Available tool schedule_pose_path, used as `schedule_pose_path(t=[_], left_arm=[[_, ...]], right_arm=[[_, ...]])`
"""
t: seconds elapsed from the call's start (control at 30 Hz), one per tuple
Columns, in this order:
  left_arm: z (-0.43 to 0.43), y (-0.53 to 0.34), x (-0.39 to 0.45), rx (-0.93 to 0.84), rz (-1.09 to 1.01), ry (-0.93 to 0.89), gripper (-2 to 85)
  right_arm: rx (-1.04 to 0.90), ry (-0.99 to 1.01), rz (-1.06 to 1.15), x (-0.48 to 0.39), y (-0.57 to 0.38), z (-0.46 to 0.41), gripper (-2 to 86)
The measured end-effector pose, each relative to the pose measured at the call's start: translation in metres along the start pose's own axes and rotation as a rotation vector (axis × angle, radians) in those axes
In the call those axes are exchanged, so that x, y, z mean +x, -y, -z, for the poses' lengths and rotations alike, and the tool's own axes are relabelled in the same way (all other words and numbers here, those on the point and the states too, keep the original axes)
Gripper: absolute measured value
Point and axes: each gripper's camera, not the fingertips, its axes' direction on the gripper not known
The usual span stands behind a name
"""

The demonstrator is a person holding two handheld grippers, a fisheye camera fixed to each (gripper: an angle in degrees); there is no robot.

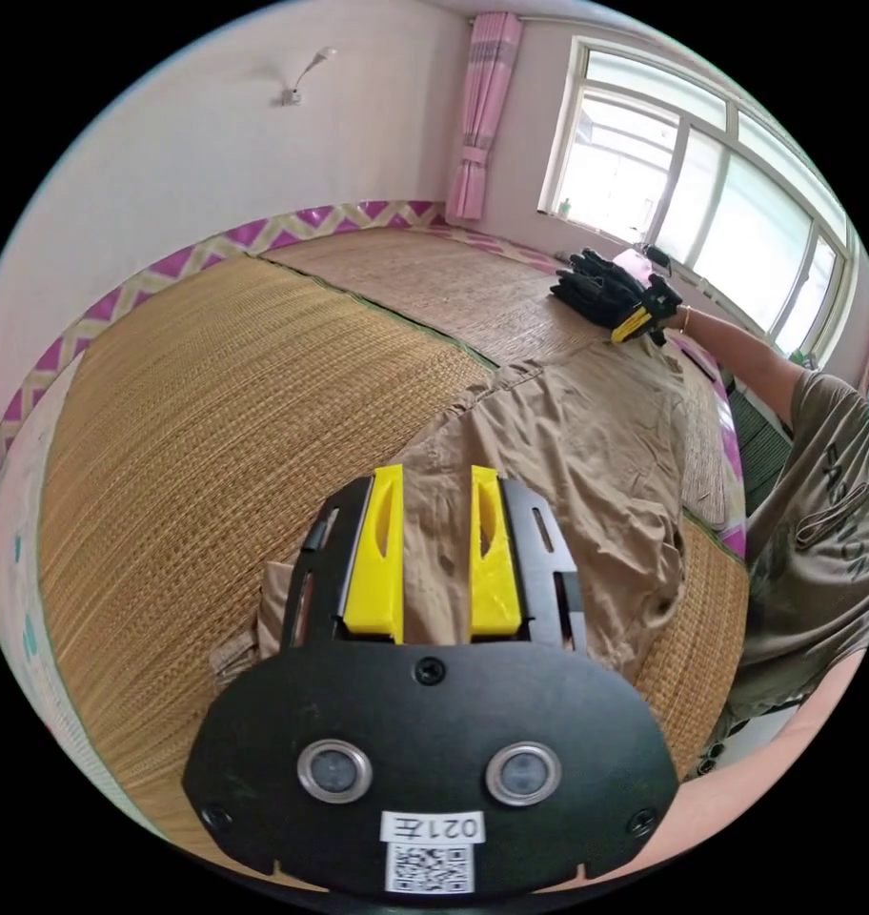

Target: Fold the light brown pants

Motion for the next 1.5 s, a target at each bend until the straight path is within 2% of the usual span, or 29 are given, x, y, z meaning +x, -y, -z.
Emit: schedule_pose_path(t=[0.07,0.33,0.47,0.53,0.63,0.77,0.87,0.97,1.1,1.27,1.37,1.5], left_arm=[[-0.001,0.021,-0.005,-0.026,-0.028,0.005,10.9],[0.001,0.068,-0.044,-0.110,-0.027,0.022,11.0],[0.005,0.078,-0.063,-0.199,-0.004,0.096,0.5],[0.026,0.080,-0.058,-0.161,-0.028,0.115,-0.4],[0.097,0.064,-0.035,-0.008,-0.082,0.082,-0.8],[0.227,-0.012,0.037,0.154,-0.184,0.044,-0.9],[0.299,-0.090,0.095,0.194,-0.200,0.050,-0.9],[0.334,-0.173,0.145,0.192,-0.164,0.041,-0.9],[0.341,-0.276,0.173,0.216,-0.034,0.001,-0.9],[0.304,-0.416,0.175,0.239,0.203,-0.090,-1.0],[0.287,-0.475,0.167,0.276,0.304,-0.134,-1.0],[0.282,-0.516,0.155,0.333,0.376,-0.197,-1.0]], right_arm=[[0.030,0.054,0.010,0.008,0.001,0.011,-0.1],[0.269,0.080,-0.029,0.008,-0.048,0.081,-1.0],[0.335,0.052,-0.072,0.008,-0.071,0.109,-1.0],[0.335,0.028,-0.074,0.005,-0.076,0.117,-1.0],[0.337,0.011,-0.067,-0.001,-0.083,0.135,-1.0],[0.415,-0.023,-0.044,-0.037,-0.119,0.191,-1.0],[0.477,-0.012,-0.020,-0.087,-0.165,0.232,-1.0],[0.550,0.052,0.016,-0.151,-0.210,0.260,-1.0],[0.522,0.083,0.050,-0.233,-0.242,0.266,-1.0],[0.442,0.199,0.022,-0.309,-0.274,0.242,-1.0],[0.376,0.288,-0.017,-0.334,-0.281,0.214,-1.0],[0.265,0.268,-0.073,-0.359,-0.280,0.185,-0.8]])
